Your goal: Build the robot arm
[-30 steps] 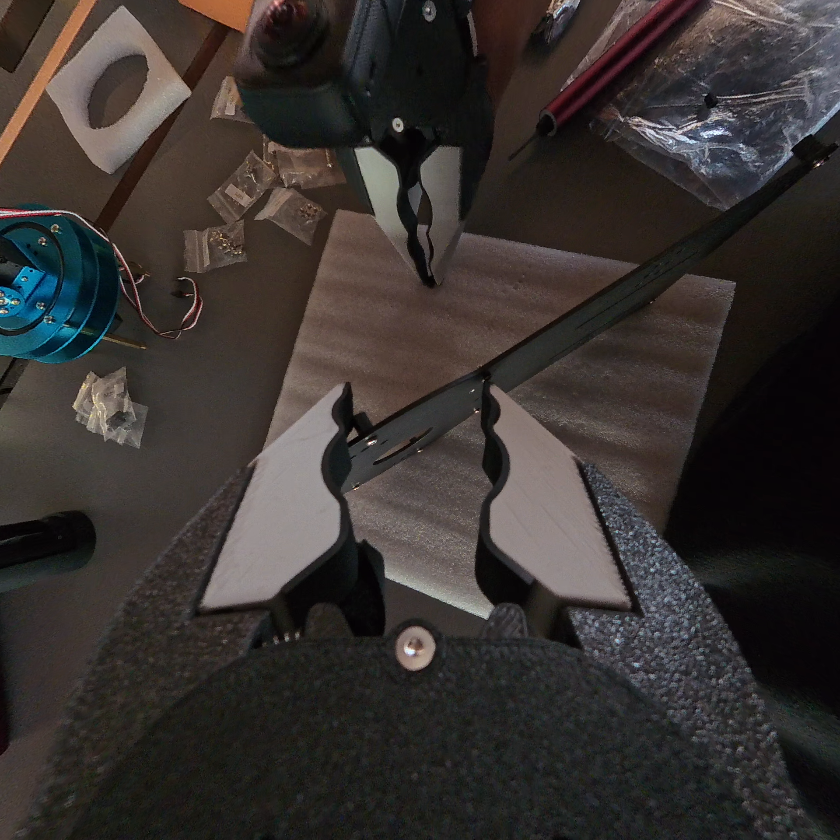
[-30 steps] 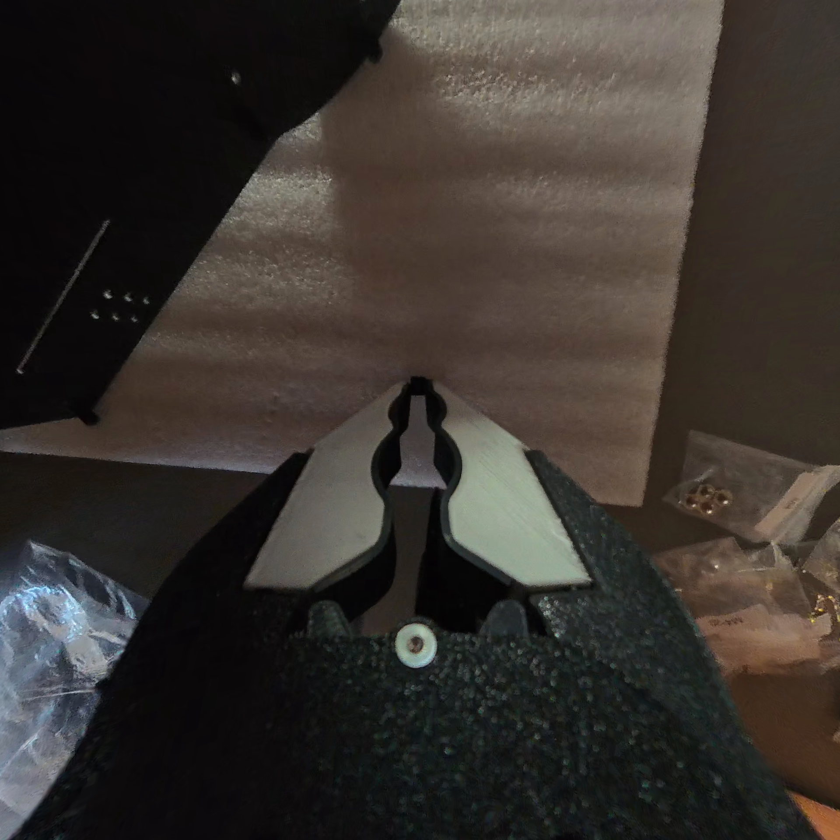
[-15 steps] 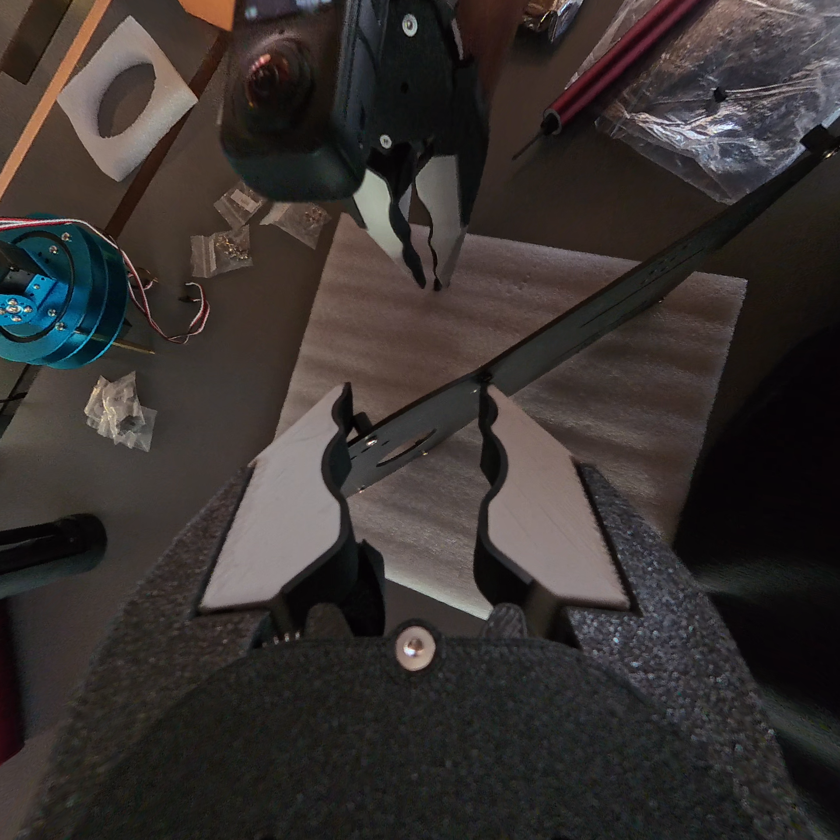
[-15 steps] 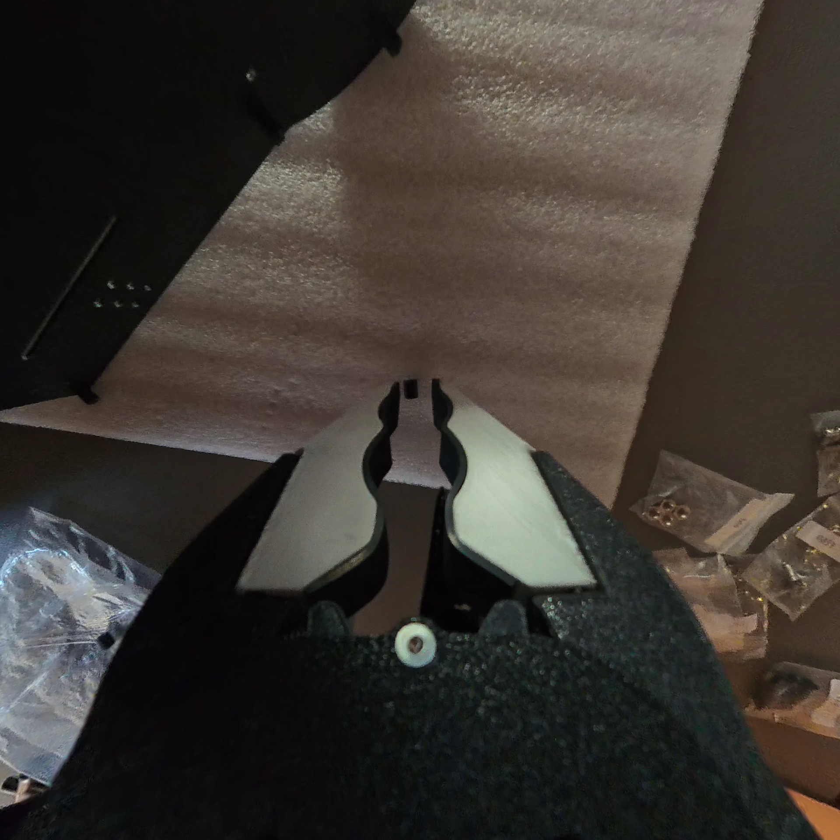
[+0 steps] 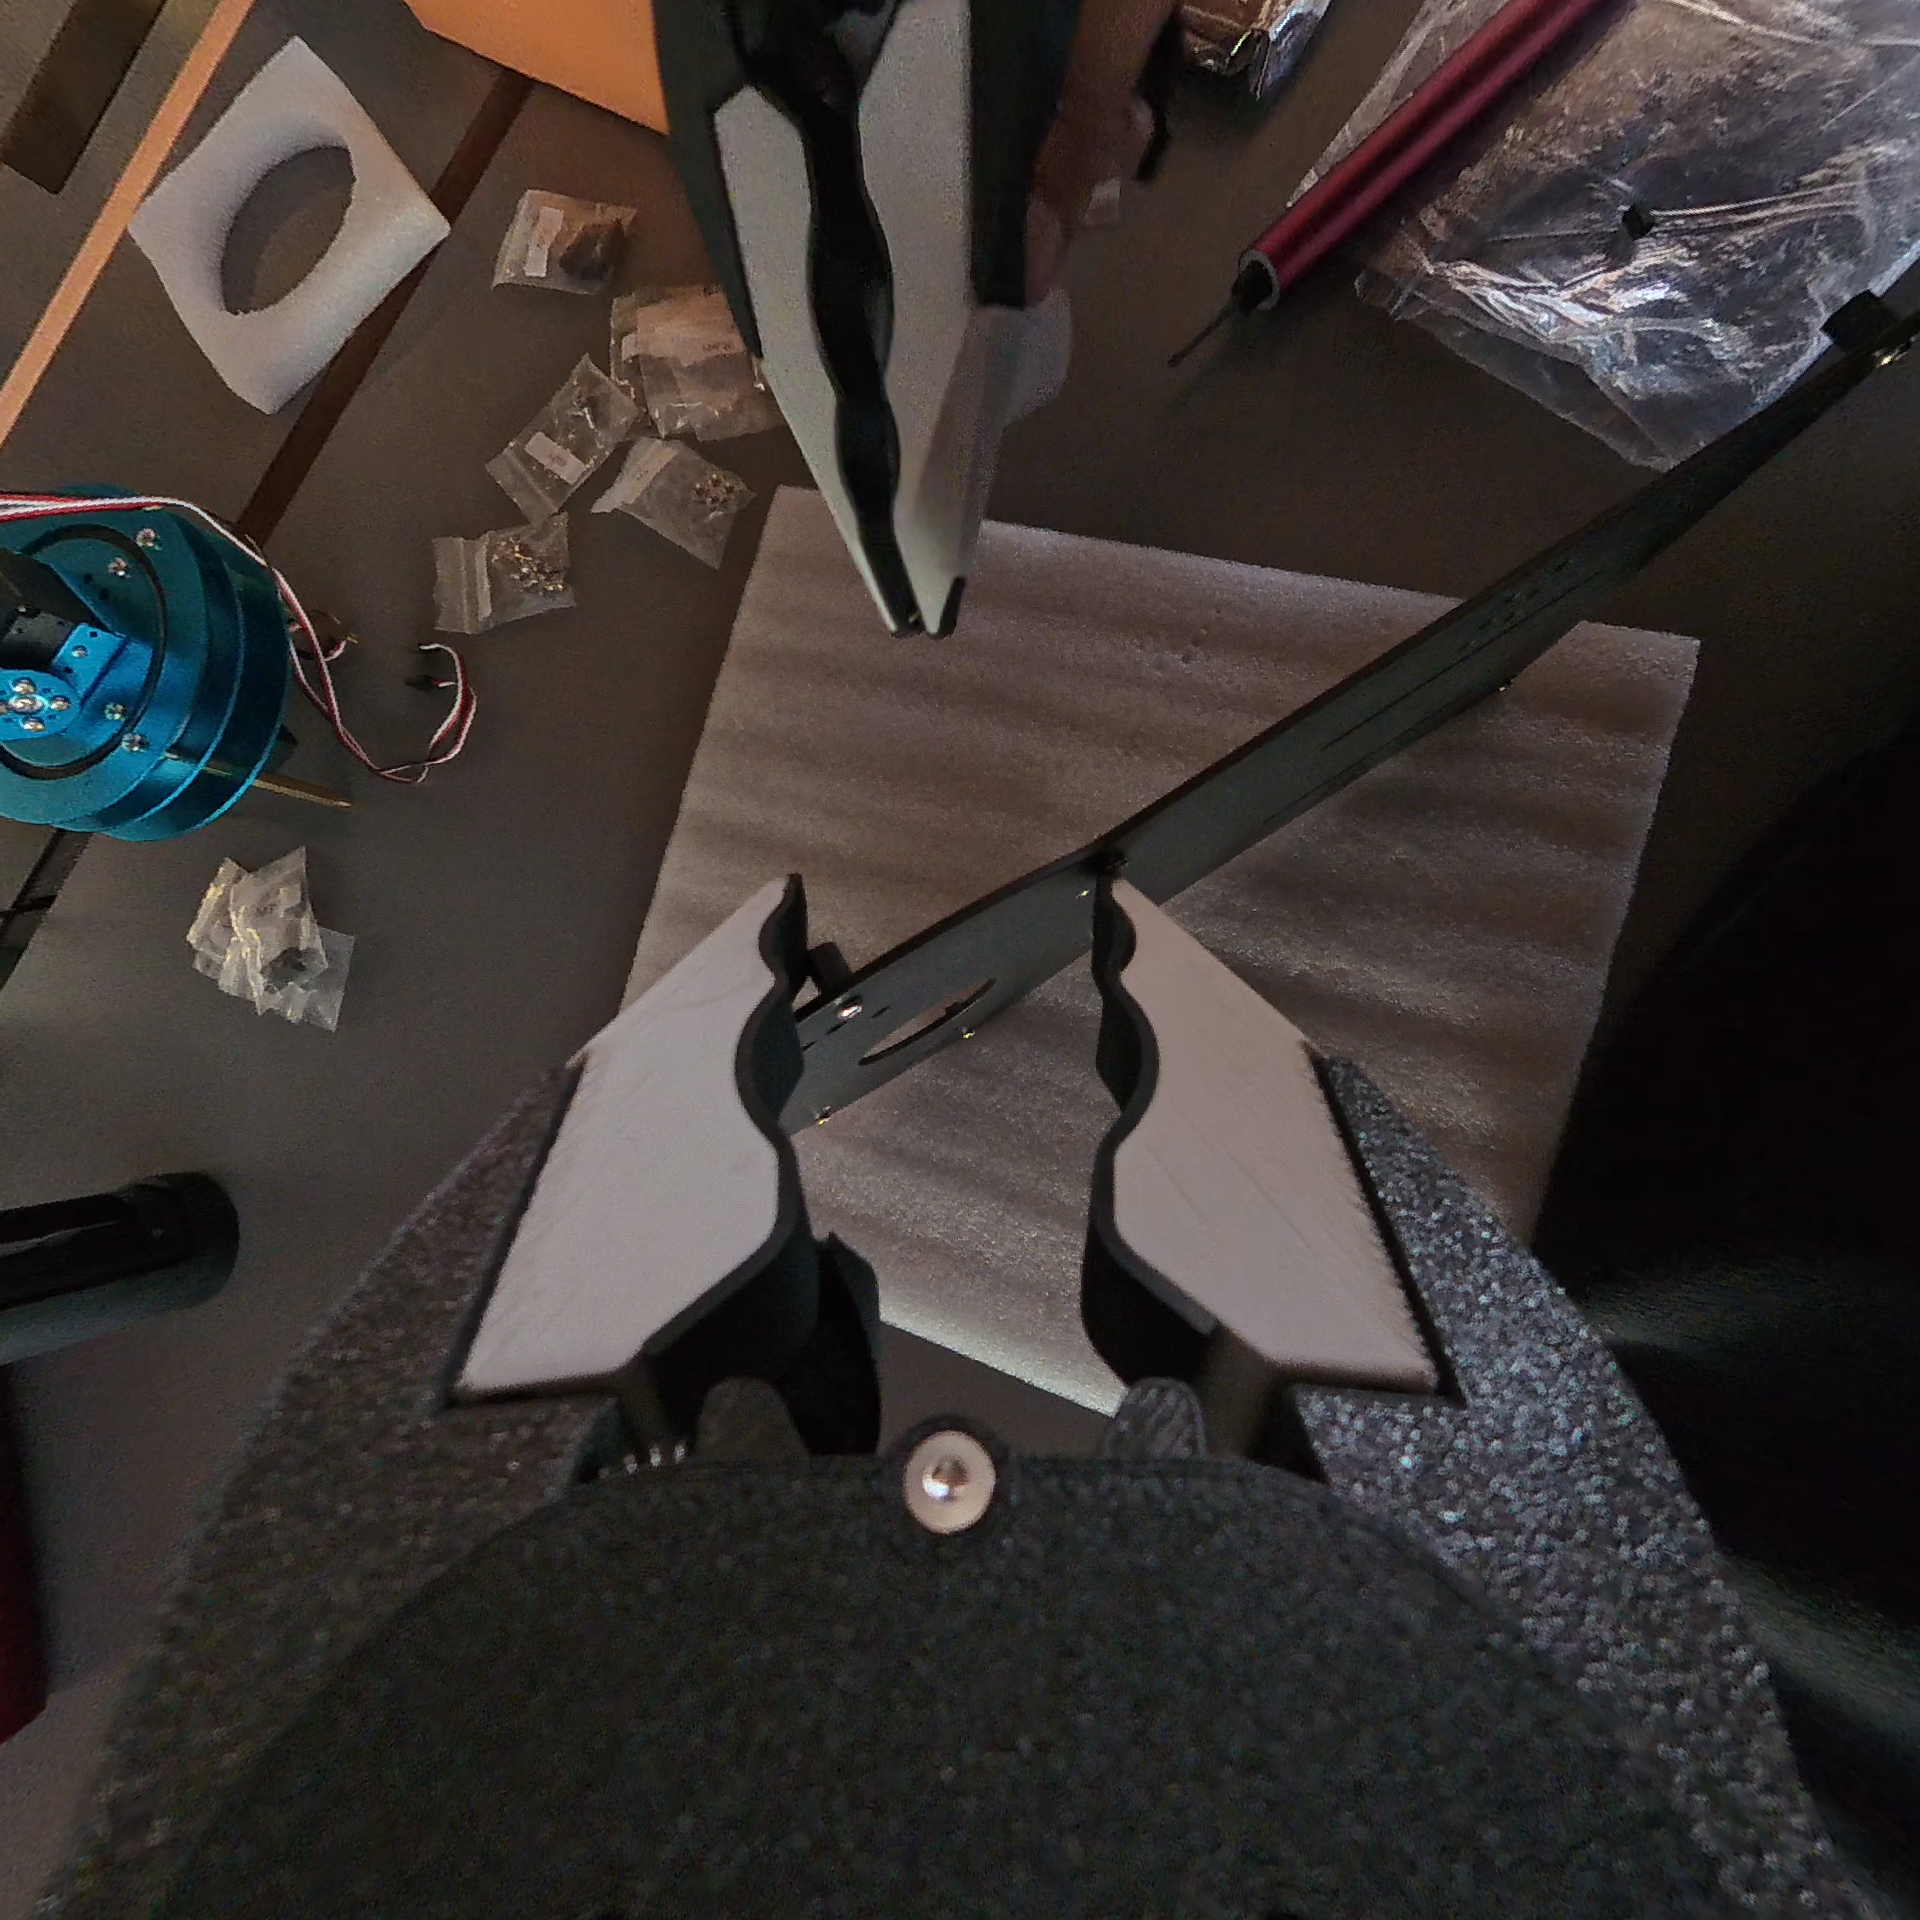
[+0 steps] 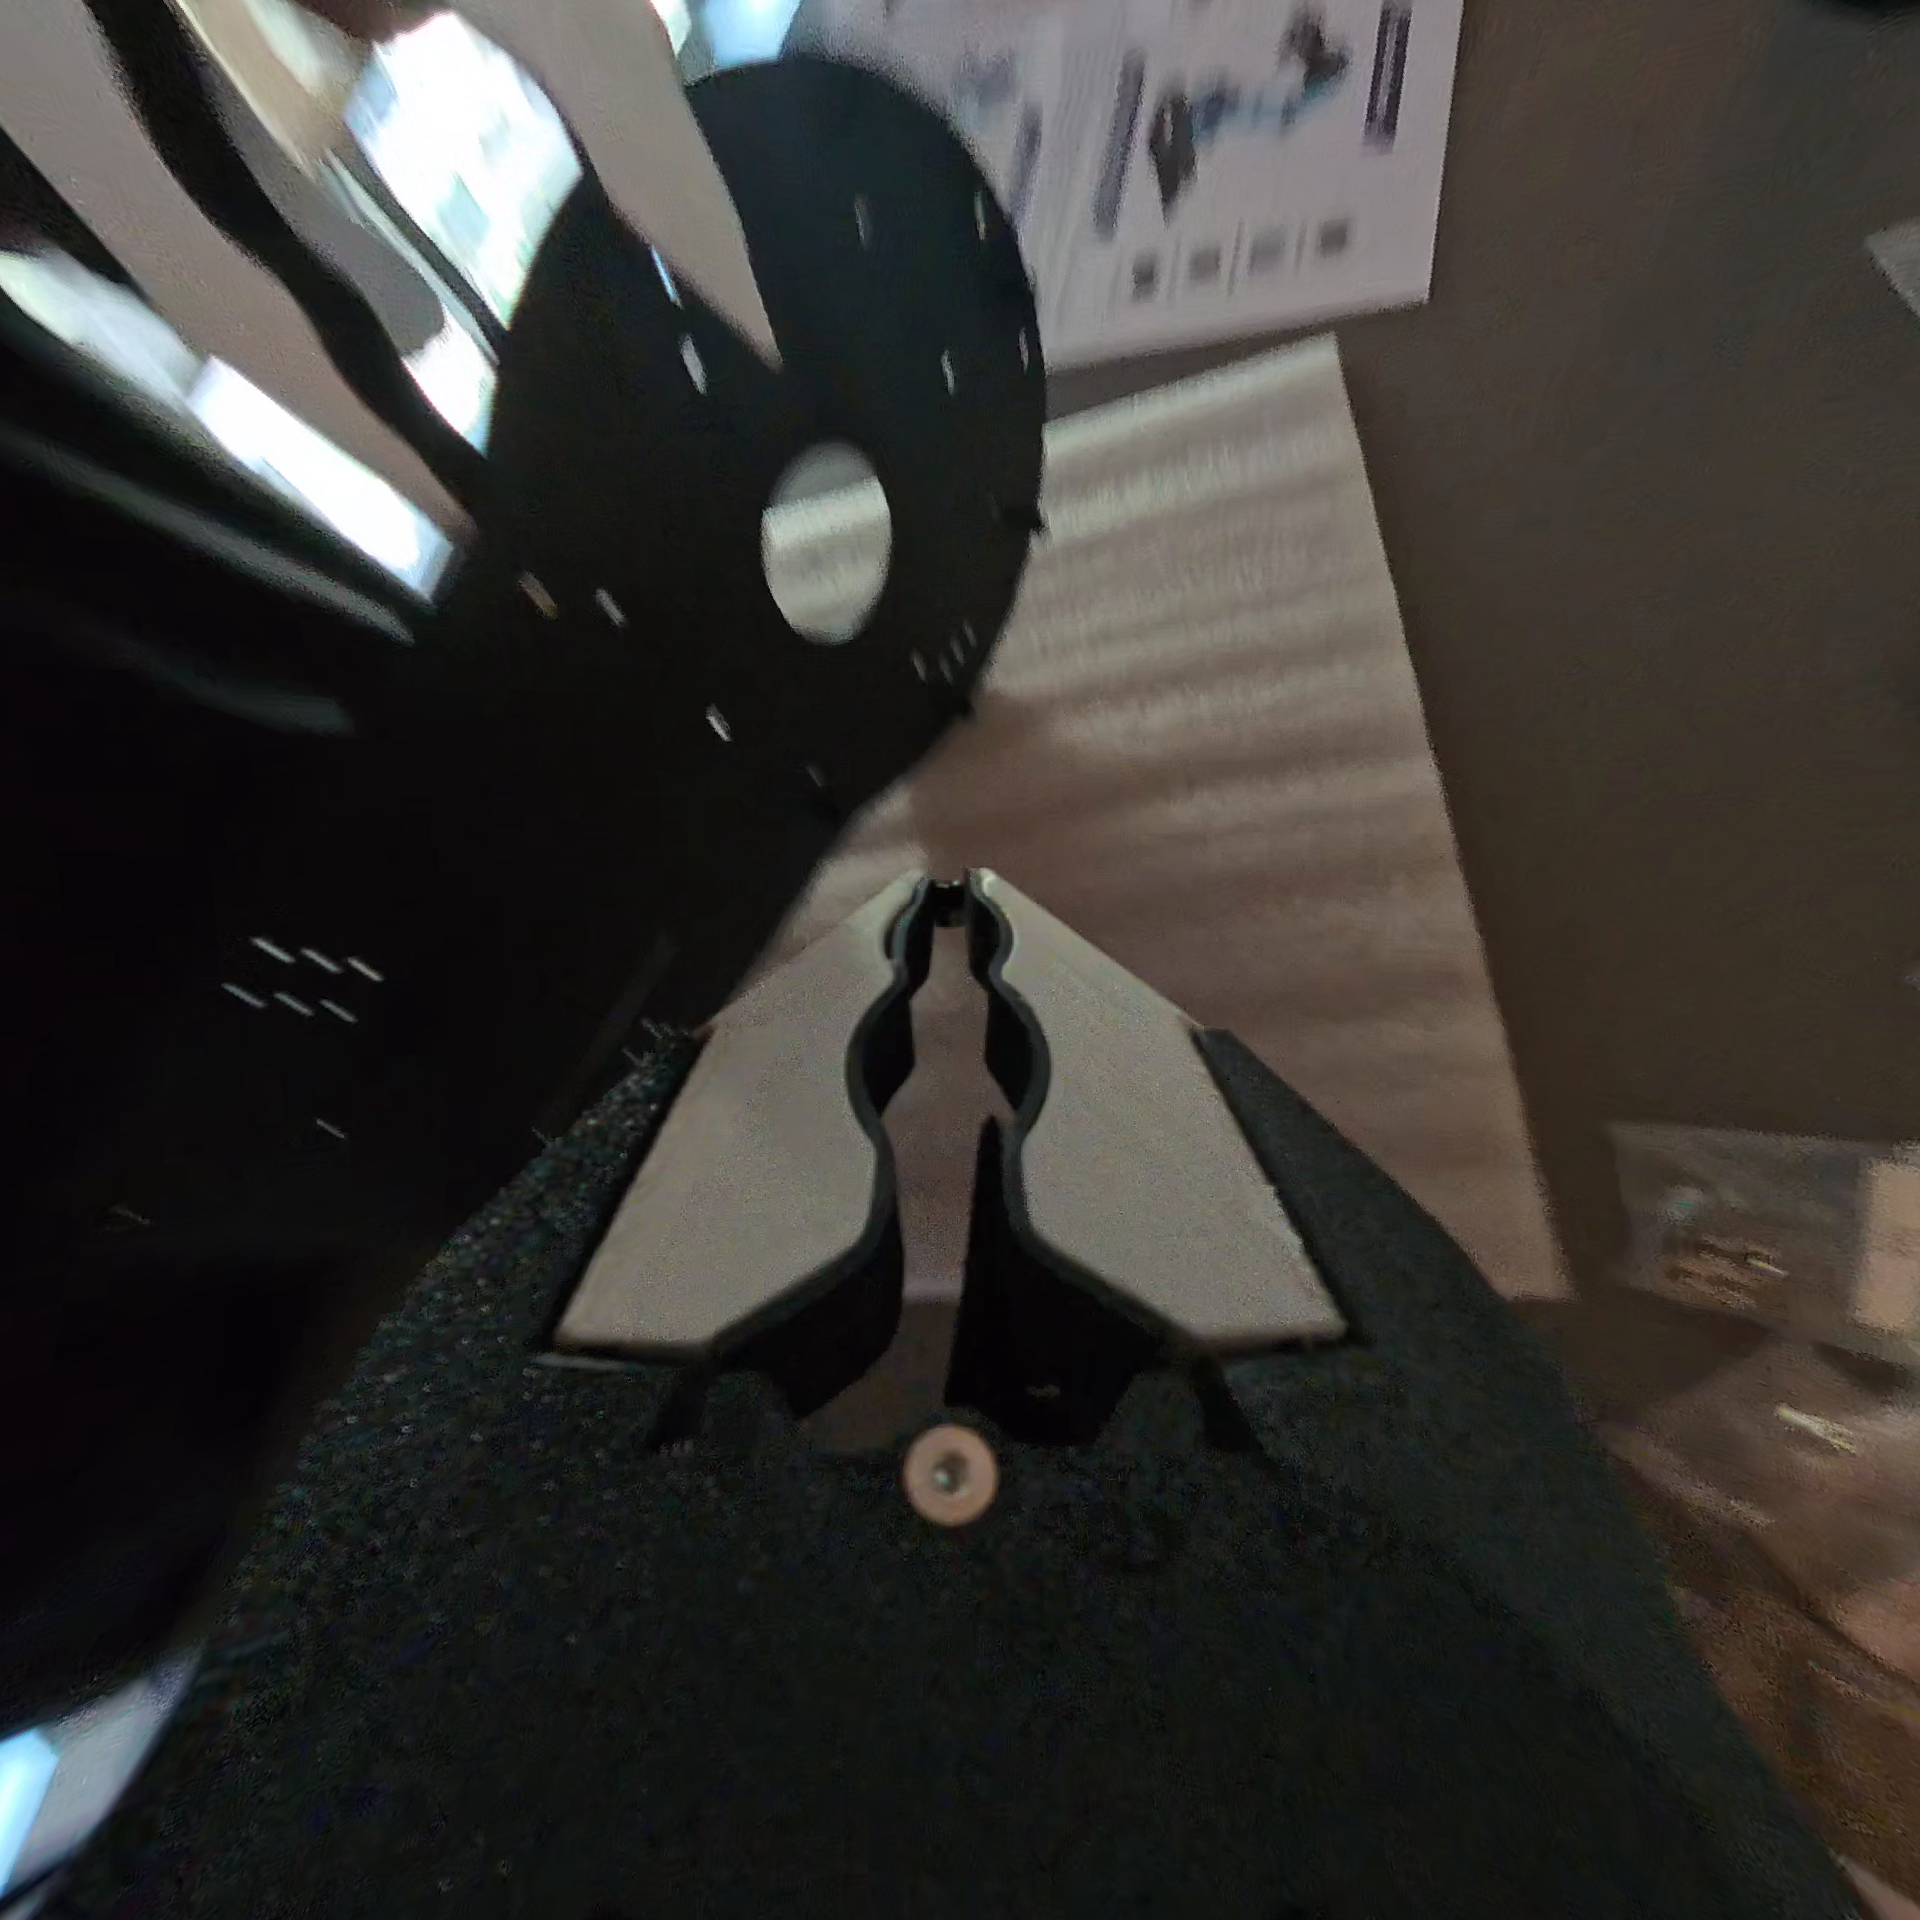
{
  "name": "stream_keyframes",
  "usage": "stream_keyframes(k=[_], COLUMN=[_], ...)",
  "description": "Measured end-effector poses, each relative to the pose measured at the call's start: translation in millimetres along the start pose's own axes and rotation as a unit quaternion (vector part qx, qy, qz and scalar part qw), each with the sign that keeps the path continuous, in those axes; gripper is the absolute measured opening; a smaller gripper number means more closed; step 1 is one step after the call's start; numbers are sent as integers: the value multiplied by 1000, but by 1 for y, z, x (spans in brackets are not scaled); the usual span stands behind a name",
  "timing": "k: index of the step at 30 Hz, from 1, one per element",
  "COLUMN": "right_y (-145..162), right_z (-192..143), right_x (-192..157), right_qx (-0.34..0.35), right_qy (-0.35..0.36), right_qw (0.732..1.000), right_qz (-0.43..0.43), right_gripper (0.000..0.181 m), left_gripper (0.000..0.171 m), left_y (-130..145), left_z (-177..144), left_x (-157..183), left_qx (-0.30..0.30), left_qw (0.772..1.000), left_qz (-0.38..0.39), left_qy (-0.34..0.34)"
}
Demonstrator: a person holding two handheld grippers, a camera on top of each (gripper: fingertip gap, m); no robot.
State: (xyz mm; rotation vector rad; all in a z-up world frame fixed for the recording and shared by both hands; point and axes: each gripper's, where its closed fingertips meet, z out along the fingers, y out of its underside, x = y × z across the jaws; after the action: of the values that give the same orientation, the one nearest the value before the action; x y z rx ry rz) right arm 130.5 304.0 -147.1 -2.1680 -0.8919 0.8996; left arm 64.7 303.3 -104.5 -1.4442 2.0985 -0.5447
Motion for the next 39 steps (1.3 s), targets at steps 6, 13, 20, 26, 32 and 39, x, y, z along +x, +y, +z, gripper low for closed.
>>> stream_keyframes(k=[6, 13, 20, 26, 32, 39], right_y=[-49, -57, -59, -56, -52, -49], right_z=[9, 13, 19, 25, 24, 22], right_x=[-49, -58, -65, -70, -70, -70], right_qx=[245, 296, 267, 258, 263, 269], right_qy=[-203, -279, -270, -267, -258, -253], right_qw=[918, 855, 864, 862, 855, 853], right_qz=[238, 322, 330, 345, 365, 370], right_gripper=[3, 4, 4, 3, 4, 4], left_gripper=[56, 56, 56, 56, 56, 56], left_y=[-1, -1, -1, -1, -1, -2], left_z=[1, 1, 1, 1, 1, 2], left_x=[-1, -1, -1, -1, -1, -1], left_qx=[1, -1, -1, -3, -3, -3], left_qw=[1000, 1000, 1000, 1000, 1000, 1000], left_qz=[-1, -1, -2, -2, -1, 0], left_qy=[1, 2, 1, 1, 0, 0])
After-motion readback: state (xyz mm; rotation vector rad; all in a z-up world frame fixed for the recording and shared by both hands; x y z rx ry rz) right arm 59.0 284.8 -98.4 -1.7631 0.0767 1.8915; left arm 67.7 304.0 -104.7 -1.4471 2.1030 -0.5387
